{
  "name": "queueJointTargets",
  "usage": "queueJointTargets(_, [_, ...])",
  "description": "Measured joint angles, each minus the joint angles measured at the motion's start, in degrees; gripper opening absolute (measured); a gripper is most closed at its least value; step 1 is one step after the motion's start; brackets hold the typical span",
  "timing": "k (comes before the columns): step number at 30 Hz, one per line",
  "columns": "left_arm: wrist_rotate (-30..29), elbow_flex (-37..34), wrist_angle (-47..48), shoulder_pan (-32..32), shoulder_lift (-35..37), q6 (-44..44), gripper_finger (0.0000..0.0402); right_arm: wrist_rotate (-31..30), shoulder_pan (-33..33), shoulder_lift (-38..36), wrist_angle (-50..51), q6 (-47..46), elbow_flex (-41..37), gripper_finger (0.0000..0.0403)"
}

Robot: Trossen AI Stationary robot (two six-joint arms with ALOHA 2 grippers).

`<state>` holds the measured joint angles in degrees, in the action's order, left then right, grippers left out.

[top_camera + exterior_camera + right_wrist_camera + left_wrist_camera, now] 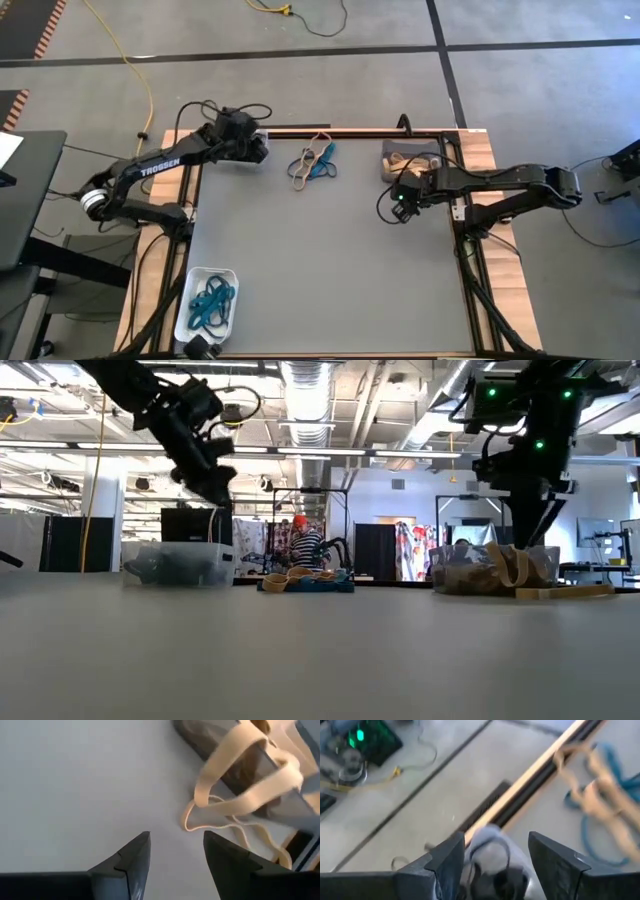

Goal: Sort rubber bands into baskets
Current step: Put the white rubber band into the black transparent bin

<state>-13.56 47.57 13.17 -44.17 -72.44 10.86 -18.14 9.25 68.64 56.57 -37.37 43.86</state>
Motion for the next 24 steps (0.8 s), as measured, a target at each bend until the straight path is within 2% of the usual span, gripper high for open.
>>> queueJointTargets(7, [4.04, 0.02, -8.52, 3.44, 1.20, 2.30, 0.0210, -2.62, -3.04, 0.00, 0.92, -17.23, -0.04, 0.0195])
queueJointTargets(15, [21.37, -1.13, -11.80, 8.18, 1.20, 1.53, 0.0210, -8.95, -9.61, 0.00, 3.41, -36.05, -3.22, 0.0187])
queueJointTargets(18, [26.44, -3.12, -15.03, 10.91, 1.15, 1.51, 0.0210, -11.77, -11.25, 0.02, -1.33, -41.86, -7.35, 0.0186])
queueJointTargets(24, [32.29, -8.04, -25.04, 17.72, 1.15, 2.11, 0.0210, -19.01, -11.61, 0.02, -11.22, -44.01, -13.29, 0.0186])
